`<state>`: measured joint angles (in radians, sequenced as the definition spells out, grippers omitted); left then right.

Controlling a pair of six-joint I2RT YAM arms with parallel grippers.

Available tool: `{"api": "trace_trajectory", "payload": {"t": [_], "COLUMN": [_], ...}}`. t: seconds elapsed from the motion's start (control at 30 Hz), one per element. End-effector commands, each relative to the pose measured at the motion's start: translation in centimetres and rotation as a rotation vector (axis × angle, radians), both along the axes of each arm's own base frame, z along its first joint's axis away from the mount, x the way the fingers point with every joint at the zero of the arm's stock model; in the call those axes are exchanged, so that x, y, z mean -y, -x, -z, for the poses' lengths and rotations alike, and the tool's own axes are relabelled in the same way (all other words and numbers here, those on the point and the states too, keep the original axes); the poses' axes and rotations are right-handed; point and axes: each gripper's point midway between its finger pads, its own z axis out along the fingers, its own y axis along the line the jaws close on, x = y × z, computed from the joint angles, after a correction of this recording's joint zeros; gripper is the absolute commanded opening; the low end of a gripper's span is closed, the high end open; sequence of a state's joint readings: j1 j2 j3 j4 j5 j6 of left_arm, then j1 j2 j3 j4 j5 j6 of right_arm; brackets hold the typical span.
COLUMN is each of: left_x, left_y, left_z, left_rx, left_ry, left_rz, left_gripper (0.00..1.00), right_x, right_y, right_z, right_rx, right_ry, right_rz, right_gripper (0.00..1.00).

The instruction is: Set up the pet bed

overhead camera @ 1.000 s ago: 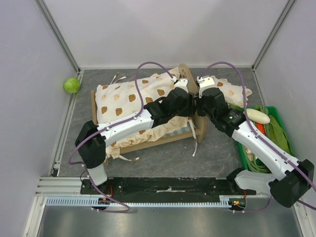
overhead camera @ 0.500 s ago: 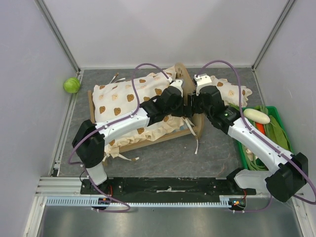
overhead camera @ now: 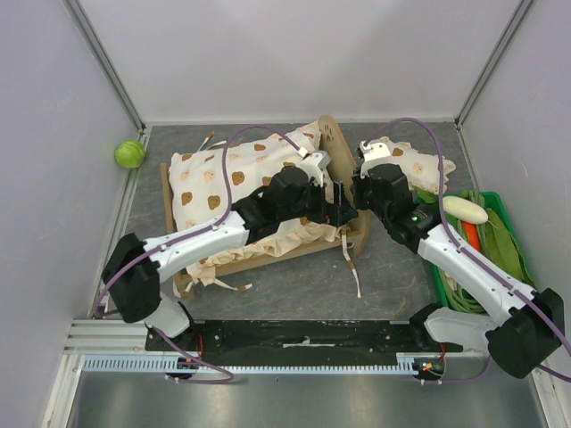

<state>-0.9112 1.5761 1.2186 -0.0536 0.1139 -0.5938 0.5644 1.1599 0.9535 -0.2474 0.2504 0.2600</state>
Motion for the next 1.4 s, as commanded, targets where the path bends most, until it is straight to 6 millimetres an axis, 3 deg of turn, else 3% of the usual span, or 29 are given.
{"api": "trace_trajectory", "payload": {"t": [0.0, 0.13, 0.17, 0.23, 0.27, 0.3, 0.37, 0.4, 0.47, 0.5, 0.67, 0.83, 0.9, 1.07, 1.1, 1.17, 1.2, 1.23, 1.27, 1.3, 1.37], "left_x": [-0.5, -3.5, -4.1, -4.9, -5.1, -5.4, -5.2, -5.0, -4.6, -4.8, -5.7, -6.6, -7.1, -9.0, -9.6, -10.4, -10.9, -11.1, -11.4, -11.6, -11.8], "left_y": [3.2, 4.5, 5.1, 7.0, 7.9, 8.3, 10.0, 10.3, 11.1, 10.7, 8.6, 5.6, 4.8, 3.2, 2.5, 2.1, 1.7, 1.7, 1.6, 1.5, 1.3], "left_z": [-10.8, -10.3, -8.6, -7.8, -5.4, -4.6, -1.5, -0.6, 2.2, 3.0, 7.1, 9.0, 9.5, 10.0, 9.8, 10.1, 10.1, 10.1, 10.3, 10.3, 10.3], "left_rx": [0.156, 0.144, 0.121, 0.107, 0.081, 0.080, 0.045, 0.039, 0.002, -0.004, -0.001, -0.020, -0.043, -0.061, -0.068, -0.073, -0.073, -0.071, -0.064, -0.061, -0.052], "left_ry": [0.277, 0.262, 0.238, 0.223, 0.183, 0.165, 0.109, 0.091, 0.036, 0.017, -0.086, -0.134, -0.134, -0.129, -0.113, -0.112, -0.111, -0.114, -0.124, -0.127, -0.132], "left_rz": [0.080, 0.025, 0.027, 0.031, 0.040, 0.031, 0.051, 0.050, 0.070, 0.039, -0.075, -0.160, -0.179, -0.228, -0.239, -0.249, -0.258, -0.258, -0.255, -0.255, -0.246], "left_gripper": [0.97, 0.97, 0.97, 0.97, 0.97, 0.97, 0.96, 0.96, 0.95, 0.95, 0.95, 0.95, 0.95, 0.95, 0.95, 0.95, 0.94, 0.94, 0.94, 0.94, 0.93], "right_x": [-1.7, -1.5, -1.4, -1.4, -1.4, -1.6, -1.9, -2.0, -2.4, -2.4, -3.3, -3.0, -2.7, -2.3, -1.9, -0.8, -0.3, 0.5, 1.0, 1.6, 2.7], "right_y": [0.1, 0.4, 0.5, 0.6, 0.5, 0.2, -0.5, -0.9, -2.0, -2.5, -5.0, -7.0, -7.3, -5.5, -5.1, -4.1, -3.4, -3.0, -2.3, -1.3, -0.1], "right_z": [-1.6, -3.5, -4.2, -6.6, -7.5, -9.1, -9.9, -11.5, -11.3, -11.6, -6.5, -0.9, 0.2, 3.5, 2.7, 2.6, 0.6, -0.1, -0.1, -2.3, -2.5], "right_rx": [0.004, 0.044, 0.059, 0.132, 0.162, 0.216, 0.231, 0.257, 0.258, 0.272, 0.207, 0.116, 0.083, -0.049, -0.046, -0.047, -0.002, 0.020, 0.024, 0.082, 0.100], "right_ry": [-0.195, -0.246, -0.253, -0.279, -0.282, -0.278, -0.243, -0.238, -0.178, -0.162, -0.047, 0.030, 0.026, -0.023, -0.063, -0.085, -0.119, -0.124, -0.131, -0.160, -0.177], "right_rz": [-0.011, -0.009, -0.010, -0.028, -0.040, -0.058, -0.071, -0.080, -0.092, -0.089, -0.115, -0.093, -0.083, -0.093, -0.093, -0.071, -0.059, -0.029, -0.013, -0.002, 0.034], "right_gripper": [0.00, 0.00, 0.00, 0.00, 0.00, 0.00, 0.00, 0.00, 0.00, 0.00, 0.00, 0.01, 0.03, 0.23, 0.27, 0.55, 0.65, 0.76, 0.81, 0.86, 0.94]}}
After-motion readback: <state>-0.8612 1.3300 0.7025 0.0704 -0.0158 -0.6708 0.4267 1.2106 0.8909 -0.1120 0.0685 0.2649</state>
